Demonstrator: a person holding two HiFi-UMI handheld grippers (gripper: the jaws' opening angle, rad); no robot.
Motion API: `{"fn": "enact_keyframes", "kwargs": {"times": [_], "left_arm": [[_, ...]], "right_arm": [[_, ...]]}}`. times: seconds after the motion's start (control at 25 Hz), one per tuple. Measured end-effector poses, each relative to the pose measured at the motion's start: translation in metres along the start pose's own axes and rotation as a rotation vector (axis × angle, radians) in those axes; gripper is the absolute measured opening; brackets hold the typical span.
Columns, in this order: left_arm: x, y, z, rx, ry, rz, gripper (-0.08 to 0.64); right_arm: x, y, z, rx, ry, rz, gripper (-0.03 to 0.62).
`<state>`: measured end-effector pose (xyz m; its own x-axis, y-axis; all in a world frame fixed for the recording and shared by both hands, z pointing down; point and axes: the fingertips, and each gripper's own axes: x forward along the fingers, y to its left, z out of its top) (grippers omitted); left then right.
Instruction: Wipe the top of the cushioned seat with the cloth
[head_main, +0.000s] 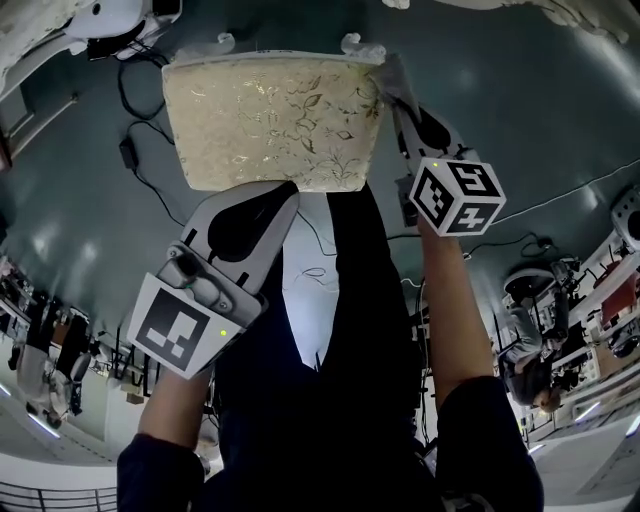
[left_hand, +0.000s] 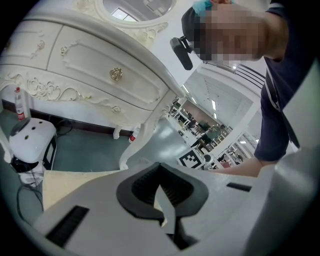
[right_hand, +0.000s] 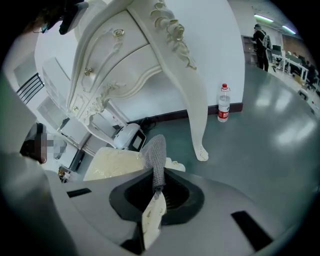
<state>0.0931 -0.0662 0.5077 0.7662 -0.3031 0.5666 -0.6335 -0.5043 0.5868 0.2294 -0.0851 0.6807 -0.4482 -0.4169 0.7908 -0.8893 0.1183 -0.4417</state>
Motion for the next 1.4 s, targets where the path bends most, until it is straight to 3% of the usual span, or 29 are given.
{"fn": "enact_keyframes", "kwargs": {"times": [0.16,0.32,0.68,1.04,1.24,1.4], "left_arm": [[-0.009,-0.006,0.002,-0.004,-0.017,-0.012,0.008],[-0.036,0.007,0.000,-0.008,-0.035,-0.004,0.008],[-0.118,0.071,-0.031,-0.046,-0.067,0.040,0.008],[-0.204,0.121,-0.064,-0.124,-0.120,0.101,0.008],[-0.230,0.139,-0.080,-0.161,-0.147,0.135,0.008],[-0.233,0.141,-0.091,-0.176,-0.155,0.151,0.008]], "right_arm": [[-0.012,0.011,0.008,-0.023,-0.014,0.000,0.041],[-0.008,0.048,0.016,-0.050,-0.031,0.025,0.041],[0.041,0.183,-0.005,-0.096,-0.023,0.140,0.041],[0.093,0.303,-0.043,-0.149,0.049,0.245,0.041],[0.114,0.336,-0.056,-0.177,0.078,0.280,0.041],[0.118,0.335,-0.070,-0.184,0.100,0.278,0.041]]}}
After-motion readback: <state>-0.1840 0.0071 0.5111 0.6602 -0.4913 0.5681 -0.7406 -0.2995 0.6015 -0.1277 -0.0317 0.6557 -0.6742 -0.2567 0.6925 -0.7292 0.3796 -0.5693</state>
